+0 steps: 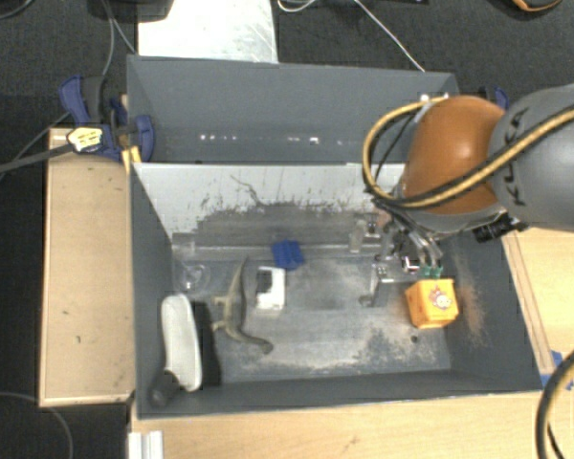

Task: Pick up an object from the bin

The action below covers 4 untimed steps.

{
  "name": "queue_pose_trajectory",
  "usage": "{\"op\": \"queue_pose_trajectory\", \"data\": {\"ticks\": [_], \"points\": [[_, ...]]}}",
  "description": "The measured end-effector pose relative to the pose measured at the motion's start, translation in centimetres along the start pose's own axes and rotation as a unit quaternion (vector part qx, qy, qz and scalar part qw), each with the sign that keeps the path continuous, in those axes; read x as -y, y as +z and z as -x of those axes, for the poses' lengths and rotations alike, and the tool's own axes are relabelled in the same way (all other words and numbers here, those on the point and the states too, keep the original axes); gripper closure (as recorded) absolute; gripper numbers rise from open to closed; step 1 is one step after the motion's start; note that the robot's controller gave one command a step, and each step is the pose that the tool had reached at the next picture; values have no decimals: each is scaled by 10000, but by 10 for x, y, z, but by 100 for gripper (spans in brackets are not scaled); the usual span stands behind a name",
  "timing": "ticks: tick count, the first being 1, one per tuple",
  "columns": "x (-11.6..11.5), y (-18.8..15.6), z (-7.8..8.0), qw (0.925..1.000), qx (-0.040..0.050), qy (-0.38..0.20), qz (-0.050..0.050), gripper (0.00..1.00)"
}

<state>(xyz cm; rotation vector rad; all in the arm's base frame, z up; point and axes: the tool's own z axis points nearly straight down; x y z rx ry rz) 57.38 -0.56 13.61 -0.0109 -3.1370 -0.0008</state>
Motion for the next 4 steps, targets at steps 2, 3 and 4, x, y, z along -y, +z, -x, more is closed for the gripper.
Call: {"op": "queue_pose_trajectory", "data": {"ticks": [2,3,4], "points": [[87,-1,-18,9998,9,-182,0,0],[57,-60,6,9994,49,347,-1,0],[105,4,-3,9977,59,680,0,0]]}}
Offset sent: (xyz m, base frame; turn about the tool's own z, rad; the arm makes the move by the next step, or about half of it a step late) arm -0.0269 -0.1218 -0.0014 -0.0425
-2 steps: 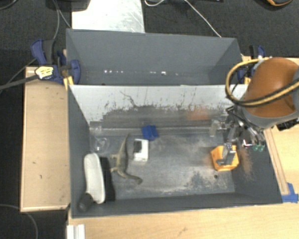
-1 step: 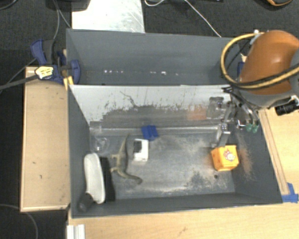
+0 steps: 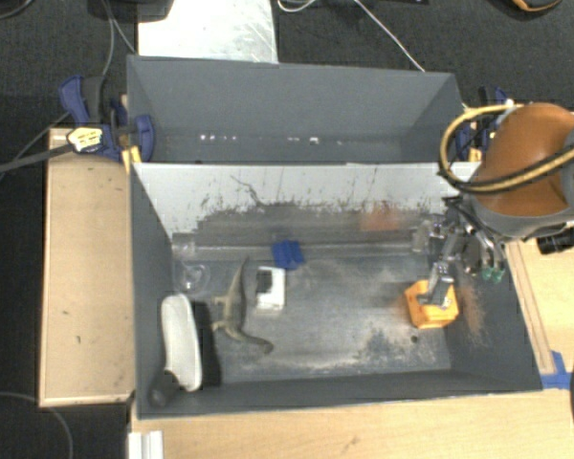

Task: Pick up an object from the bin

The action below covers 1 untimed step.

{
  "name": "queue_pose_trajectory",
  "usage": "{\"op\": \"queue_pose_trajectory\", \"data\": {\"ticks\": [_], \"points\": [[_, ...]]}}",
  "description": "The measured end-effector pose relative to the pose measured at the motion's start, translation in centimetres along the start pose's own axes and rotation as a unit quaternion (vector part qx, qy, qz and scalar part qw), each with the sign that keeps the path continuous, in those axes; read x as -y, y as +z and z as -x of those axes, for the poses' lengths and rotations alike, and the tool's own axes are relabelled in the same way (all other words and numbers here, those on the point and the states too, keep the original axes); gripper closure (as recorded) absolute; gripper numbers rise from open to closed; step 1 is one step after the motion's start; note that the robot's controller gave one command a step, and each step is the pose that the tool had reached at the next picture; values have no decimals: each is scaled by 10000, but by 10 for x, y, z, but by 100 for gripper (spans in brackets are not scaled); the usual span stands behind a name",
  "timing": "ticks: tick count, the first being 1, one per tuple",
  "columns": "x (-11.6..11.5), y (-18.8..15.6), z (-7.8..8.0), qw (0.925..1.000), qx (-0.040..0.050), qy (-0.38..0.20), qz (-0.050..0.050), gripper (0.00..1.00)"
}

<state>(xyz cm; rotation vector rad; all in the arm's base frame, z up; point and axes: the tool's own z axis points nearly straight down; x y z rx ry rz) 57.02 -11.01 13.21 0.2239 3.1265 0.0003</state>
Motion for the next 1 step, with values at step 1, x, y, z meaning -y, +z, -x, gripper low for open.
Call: {"op": "queue_pose_trajectory", "data": {"ticks": [1], "points": [[16,21,-1,10000,-23,65,2,0]]}}
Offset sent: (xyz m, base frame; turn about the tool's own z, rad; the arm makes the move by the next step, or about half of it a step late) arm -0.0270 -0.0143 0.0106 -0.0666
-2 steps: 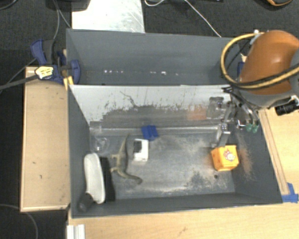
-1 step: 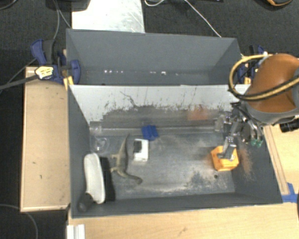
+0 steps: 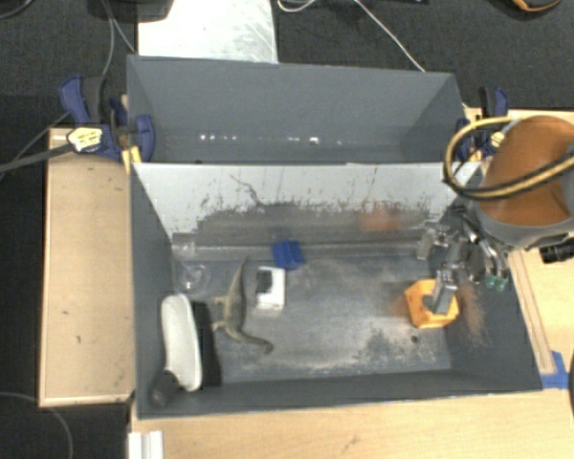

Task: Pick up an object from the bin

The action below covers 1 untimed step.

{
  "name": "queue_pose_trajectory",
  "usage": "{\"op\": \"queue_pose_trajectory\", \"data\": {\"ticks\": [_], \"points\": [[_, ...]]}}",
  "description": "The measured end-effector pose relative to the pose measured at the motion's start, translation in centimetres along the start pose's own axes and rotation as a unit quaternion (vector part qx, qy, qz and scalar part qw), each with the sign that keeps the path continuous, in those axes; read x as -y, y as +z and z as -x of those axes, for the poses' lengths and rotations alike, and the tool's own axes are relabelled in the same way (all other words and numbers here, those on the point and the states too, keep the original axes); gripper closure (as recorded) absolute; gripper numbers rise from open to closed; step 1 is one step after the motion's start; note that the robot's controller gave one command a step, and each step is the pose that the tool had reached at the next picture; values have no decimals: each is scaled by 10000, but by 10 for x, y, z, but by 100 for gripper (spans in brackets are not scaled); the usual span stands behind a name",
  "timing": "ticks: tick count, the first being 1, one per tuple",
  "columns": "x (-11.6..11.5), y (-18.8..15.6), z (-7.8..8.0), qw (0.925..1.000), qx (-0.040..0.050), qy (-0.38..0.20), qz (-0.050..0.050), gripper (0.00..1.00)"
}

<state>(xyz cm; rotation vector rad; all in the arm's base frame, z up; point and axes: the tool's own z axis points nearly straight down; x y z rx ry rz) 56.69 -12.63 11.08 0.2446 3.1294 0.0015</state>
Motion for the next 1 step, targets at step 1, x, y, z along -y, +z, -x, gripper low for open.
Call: {"op": "queue_pose_trajectory", "data": {"ticks": [1], "points": [[4,-16,-16,9996,31,-280,-4,0]]}}
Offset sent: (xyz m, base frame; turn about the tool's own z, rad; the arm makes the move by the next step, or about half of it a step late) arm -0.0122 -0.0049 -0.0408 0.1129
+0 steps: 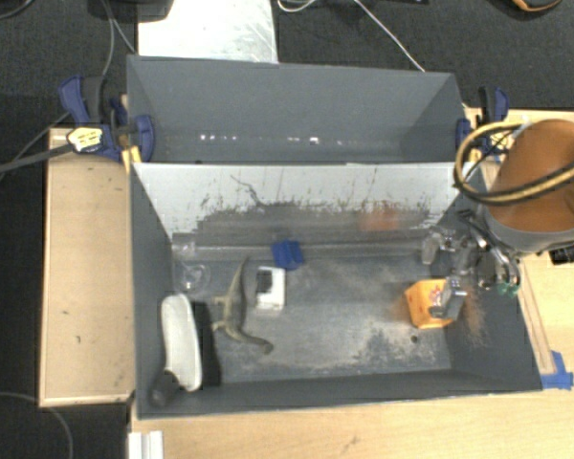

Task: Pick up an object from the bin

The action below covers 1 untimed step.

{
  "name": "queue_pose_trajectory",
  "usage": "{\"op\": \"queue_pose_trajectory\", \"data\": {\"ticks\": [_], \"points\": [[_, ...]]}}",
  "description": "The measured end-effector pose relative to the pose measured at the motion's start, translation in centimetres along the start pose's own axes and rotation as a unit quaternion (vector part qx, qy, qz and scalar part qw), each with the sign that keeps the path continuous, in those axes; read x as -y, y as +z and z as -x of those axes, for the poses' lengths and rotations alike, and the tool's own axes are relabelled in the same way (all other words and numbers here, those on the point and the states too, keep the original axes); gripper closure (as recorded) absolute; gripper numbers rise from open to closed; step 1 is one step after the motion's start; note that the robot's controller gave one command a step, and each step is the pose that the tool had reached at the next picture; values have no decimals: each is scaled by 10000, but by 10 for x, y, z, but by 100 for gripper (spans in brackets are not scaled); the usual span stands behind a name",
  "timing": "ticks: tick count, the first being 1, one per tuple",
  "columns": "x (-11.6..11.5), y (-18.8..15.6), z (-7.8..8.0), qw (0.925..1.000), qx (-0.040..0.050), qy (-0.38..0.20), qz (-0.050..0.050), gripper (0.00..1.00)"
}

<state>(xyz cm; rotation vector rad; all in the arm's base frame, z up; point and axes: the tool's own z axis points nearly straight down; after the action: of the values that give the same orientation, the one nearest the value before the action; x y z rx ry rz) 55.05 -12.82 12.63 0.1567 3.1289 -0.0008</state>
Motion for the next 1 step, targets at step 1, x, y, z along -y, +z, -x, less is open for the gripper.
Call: {"op": "queue_pose_trajectory", "data": {"ticks": [1], "points": [[0,-4,0,10000,1,-23,0,0]]}}
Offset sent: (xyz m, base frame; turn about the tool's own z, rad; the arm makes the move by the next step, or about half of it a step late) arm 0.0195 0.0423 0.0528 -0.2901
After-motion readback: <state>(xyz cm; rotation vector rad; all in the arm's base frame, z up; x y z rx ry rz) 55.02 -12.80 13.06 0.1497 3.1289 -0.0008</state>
